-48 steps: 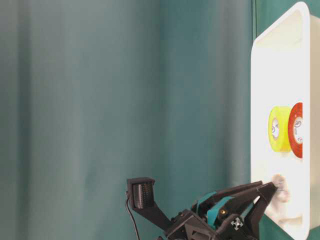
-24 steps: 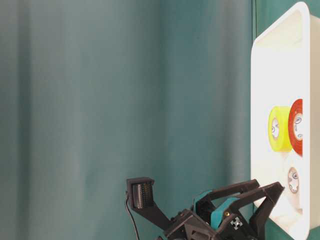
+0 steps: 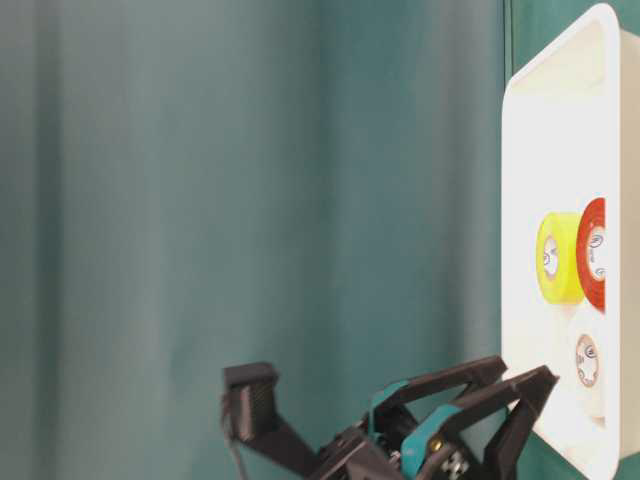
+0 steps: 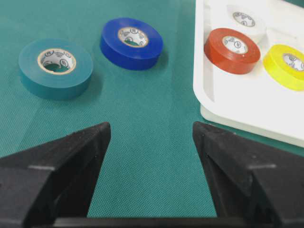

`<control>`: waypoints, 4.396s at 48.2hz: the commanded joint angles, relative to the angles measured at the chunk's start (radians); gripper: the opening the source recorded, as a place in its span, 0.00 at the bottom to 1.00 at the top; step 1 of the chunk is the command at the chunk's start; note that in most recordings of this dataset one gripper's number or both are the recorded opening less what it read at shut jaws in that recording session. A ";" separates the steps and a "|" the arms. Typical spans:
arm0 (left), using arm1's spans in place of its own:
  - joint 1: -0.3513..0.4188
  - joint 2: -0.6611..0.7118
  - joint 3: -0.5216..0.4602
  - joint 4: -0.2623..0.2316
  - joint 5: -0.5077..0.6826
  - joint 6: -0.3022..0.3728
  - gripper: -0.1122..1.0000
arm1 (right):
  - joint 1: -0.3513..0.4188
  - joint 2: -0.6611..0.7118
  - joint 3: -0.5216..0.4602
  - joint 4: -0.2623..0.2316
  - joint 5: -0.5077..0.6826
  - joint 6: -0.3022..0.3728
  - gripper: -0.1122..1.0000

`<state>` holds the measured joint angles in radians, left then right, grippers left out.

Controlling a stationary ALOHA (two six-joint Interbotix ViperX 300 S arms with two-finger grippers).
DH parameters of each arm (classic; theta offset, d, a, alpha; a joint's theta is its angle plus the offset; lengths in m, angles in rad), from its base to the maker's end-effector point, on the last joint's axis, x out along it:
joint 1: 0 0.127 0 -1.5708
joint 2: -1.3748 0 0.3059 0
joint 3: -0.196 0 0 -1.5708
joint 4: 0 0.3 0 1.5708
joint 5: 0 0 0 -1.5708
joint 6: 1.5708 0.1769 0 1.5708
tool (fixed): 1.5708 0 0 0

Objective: Put the tape into the white case with the left arm.
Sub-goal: 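Open the left gripper to release the white roll and retract, then move the open left gripper over the teal tape roll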

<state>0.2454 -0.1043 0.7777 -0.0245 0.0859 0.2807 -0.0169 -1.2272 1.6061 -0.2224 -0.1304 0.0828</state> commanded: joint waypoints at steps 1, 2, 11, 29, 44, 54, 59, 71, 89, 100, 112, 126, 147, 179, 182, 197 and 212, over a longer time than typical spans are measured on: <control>-0.031 -0.048 0.002 0.000 -0.003 -0.003 0.98 | -0.002 0.006 -0.009 -0.003 -0.006 0.000 0.97; -0.037 -0.054 0.006 0.002 -0.003 -0.003 0.98 | 0.000 0.006 -0.009 -0.003 -0.006 0.002 0.97; -0.094 -0.104 0.051 -0.002 -0.008 -0.006 0.98 | 0.000 0.006 -0.008 -0.003 -0.005 0.000 0.97; -0.158 -0.230 0.160 -0.002 -0.009 -0.006 0.98 | 0.000 0.006 -0.009 -0.003 -0.006 0.000 0.97; -0.166 -0.374 0.265 -0.002 -0.018 -0.006 0.98 | 0.000 0.006 -0.009 -0.003 -0.006 0.000 0.97; -0.178 -0.423 0.305 -0.002 -0.058 -0.003 0.98 | -0.002 0.006 -0.009 -0.003 -0.006 0.000 0.97; -0.183 -0.426 0.314 -0.002 -0.071 -0.003 0.98 | -0.002 0.006 -0.009 -0.003 -0.006 0.000 0.97; -0.184 -0.425 0.316 -0.002 -0.071 -0.005 0.98 | 0.000 0.006 -0.009 -0.003 -0.006 0.000 0.97; -0.199 -0.419 0.308 -0.002 -0.071 -0.005 0.98 | 0.000 0.006 -0.008 -0.003 -0.005 0.000 0.97; -0.218 -0.410 0.288 -0.002 -0.071 -0.006 0.98 | -0.002 0.006 -0.009 -0.003 -0.006 0.000 0.97; -0.267 -0.327 0.232 -0.002 -0.094 -0.006 0.98 | 0.000 0.006 -0.009 -0.003 -0.006 0.000 0.97; -0.316 -0.169 0.114 -0.002 -0.112 -0.005 0.98 | 0.000 0.006 -0.009 -0.003 -0.005 0.000 0.97; -0.334 0.020 -0.057 -0.002 -0.112 -0.005 0.98 | -0.002 0.006 -0.009 -0.003 -0.005 0.000 0.97; -0.393 0.264 -0.321 -0.002 -0.097 0.000 0.98 | -0.002 0.006 -0.009 -0.003 -0.006 0.000 0.97; -0.397 0.285 -0.341 -0.002 -0.098 0.000 0.98 | -0.002 0.006 -0.008 -0.003 -0.006 0.000 0.97; -0.426 0.382 -0.451 0.000 -0.098 0.003 0.98 | 0.000 0.006 -0.009 -0.003 -0.005 0.000 0.97; -0.428 0.462 -0.523 0.002 -0.097 0.005 0.98 | 0.000 0.006 -0.008 -0.003 -0.006 0.000 0.97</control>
<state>-0.1795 0.3620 0.2915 -0.0245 -0.0061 0.2838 -0.0169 -1.2272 1.6061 -0.2240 -0.1304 0.0828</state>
